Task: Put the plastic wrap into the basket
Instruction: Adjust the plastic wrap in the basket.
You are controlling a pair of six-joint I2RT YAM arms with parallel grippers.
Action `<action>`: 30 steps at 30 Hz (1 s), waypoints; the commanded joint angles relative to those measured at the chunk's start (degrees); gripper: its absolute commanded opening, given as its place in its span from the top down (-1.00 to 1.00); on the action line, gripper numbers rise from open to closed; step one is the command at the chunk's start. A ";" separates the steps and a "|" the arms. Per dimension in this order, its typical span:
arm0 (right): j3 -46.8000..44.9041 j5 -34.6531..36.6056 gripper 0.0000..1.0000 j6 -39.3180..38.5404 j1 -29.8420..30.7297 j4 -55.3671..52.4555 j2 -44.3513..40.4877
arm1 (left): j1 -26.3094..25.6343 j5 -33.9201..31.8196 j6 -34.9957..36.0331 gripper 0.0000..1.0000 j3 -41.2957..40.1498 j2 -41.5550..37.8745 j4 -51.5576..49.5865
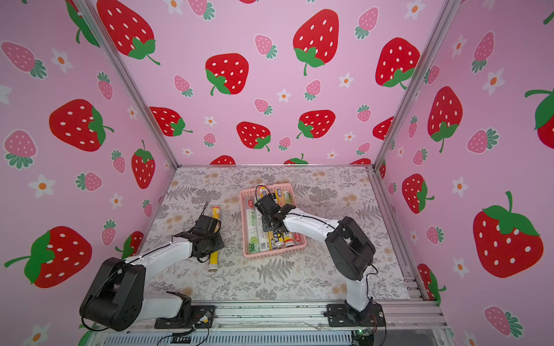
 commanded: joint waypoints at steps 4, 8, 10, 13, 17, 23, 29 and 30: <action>1.05 2.27 -0.05 0.77 0.44 -0.04 -0.62 | 0.19 1.25 0.23 -0.22 -0.87 1.30 -0.24; 0.43 2.50 0.05 0.94 0.61 0.42 -1.70 | 0.19 1.24 0.23 -0.22 -1.12 1.46 0.14; 0.26 2.52 0.09 1.13 0.82 0.39 -2.11 | 0.21 1.33 0.23 -0.22 -1.15 1.69 0.30; 0.39 2.83 0.16 1.48 1.14 0.15 -3.02 | 0.17 1.35 0.36 -0.22 -1.19 1.68 0.23; 0.78 2.86 0.21 2.27 1.63 -0.88 -4.29 | 0.20 1.42 0.32 -0.22 -1.38 1.14 0.15; 0.06 3.47 0.24 3.06 2.91 -2.14 -5.35 | 0.14 1.76 0.23 -0.22 -1.48 0.64 0.23; -0.44 3.69 0.24 3.39 3.64 -2.89 -4.95 | 0.06 2.03 0.12 -0.22 -1.48 0.44 0.22; -0.48 3.76 0.24 3.50 3.83 -2.98 -4.93 | 0.08 2.03 0.10 -0.22 -1.44 0.37 0.22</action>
